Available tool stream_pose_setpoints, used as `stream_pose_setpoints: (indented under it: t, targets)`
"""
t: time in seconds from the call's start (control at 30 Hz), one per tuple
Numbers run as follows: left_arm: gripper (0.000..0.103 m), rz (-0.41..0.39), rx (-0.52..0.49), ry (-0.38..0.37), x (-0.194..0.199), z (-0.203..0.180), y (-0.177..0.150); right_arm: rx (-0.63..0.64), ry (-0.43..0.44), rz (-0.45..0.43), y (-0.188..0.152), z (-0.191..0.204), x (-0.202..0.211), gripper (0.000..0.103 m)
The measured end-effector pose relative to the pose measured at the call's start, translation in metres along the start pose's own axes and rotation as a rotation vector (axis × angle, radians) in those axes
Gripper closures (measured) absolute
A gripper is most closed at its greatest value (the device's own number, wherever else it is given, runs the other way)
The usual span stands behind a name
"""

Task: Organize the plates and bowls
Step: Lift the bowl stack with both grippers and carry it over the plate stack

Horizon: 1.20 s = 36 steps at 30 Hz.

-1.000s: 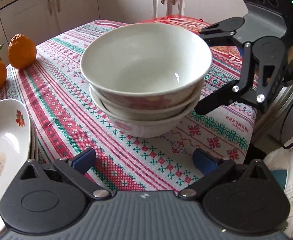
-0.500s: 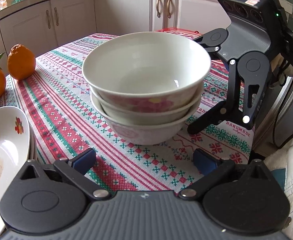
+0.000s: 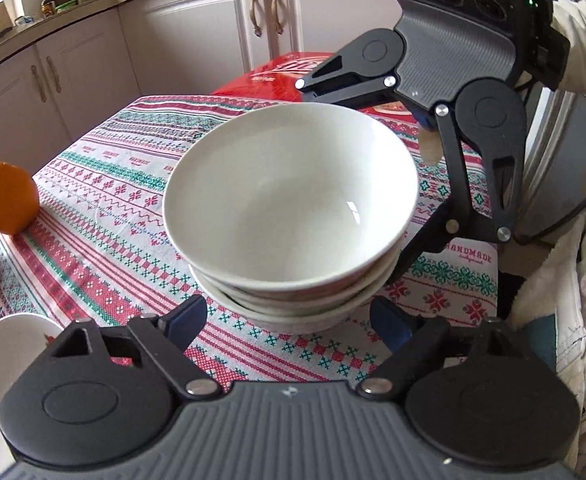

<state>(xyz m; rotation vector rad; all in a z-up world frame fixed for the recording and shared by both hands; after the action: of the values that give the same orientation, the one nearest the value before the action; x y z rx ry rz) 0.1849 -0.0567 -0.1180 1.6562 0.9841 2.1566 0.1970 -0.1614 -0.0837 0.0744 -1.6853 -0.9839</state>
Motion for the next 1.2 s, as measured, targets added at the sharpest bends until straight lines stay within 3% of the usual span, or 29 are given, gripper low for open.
stream_pose_setpoints:
  t: [0.5, 0.97, 1.2]
  targets:
    - [0.017, -0.001, -0.044, -0.125, -0.005, 0.009, 0.005, 0.025, 0.064, 0.037, 0.006, 0.001, -0.004, 0.015]
    - [0.017, 0.000, -0.055, -0.141, -0.002, 0.009, 0.007, 0.028, 0.056, 0.055, 0.004, 0.000, -0.006, 0.018]
    - [0.017, 0.001, -0.012, -0.154, 0.009, 0.009, 0.003, 0.043, 0.067, 0.058, 0.011, 0.008, -0.001, 0.018]
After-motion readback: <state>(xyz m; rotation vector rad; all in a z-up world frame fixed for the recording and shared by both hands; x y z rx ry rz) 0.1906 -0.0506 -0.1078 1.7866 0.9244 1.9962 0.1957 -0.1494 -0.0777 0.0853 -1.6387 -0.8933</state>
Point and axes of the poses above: each gripper's, at about its wrist camera, not at the fingertips, and x roughly against the way its jaws point, z to its left, y to its top, the point moved 7 cm from there along -x, roughly the way its jaws point, and after that the axes turned 4 degrees about -x, right-handed, at the moved point
